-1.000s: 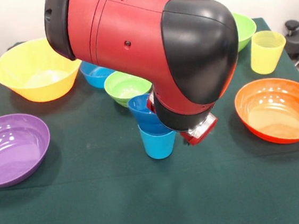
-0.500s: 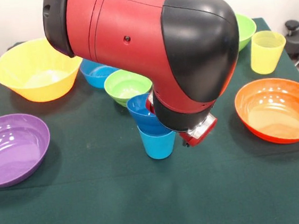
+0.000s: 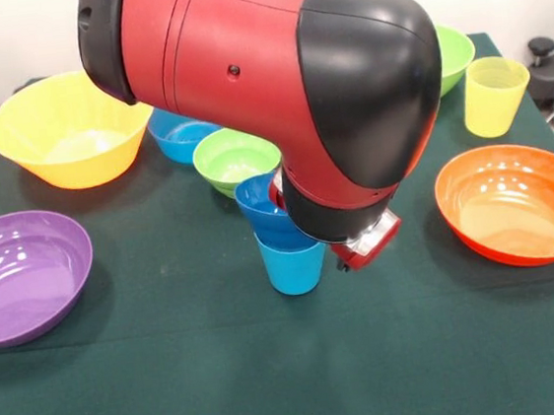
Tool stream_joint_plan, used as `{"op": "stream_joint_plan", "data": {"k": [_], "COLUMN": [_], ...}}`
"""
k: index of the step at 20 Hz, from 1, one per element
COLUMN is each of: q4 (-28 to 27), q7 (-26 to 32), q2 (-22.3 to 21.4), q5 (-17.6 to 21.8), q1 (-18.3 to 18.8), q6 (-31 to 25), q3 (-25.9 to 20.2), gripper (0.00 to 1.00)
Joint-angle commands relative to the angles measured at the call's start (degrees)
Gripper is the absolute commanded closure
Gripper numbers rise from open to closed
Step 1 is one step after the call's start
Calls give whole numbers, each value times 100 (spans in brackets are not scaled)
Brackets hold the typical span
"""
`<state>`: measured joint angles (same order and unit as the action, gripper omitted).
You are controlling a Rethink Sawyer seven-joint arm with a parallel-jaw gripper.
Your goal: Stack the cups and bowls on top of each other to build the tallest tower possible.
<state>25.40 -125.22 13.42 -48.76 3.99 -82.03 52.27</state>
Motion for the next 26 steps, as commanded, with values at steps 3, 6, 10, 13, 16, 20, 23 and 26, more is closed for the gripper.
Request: {"op": "stream_joint_plan", "data": {"k": [3,6,10,13,16,20,23,26], "q4": [535,507,302,126,135,-115,-445,-721], "q7": [-698,-709,-676,-678,-667,-754,-917,-1114], "q2": [-687,-816,-875,-904,-1112,-1289,-1363,-1410], "q5": [292,284,251,199,214,116,-41,-260], "q1": [-58,-54,65,150,144,226,328,386], "q6": [-528,-666,-778,-874,-1109,-1639,-2038,-2343], "q3": [-529,-501,-455,-430,-415,-321,-166,-33], "gripper": [0,0,0,0,0,0,0,0]}}
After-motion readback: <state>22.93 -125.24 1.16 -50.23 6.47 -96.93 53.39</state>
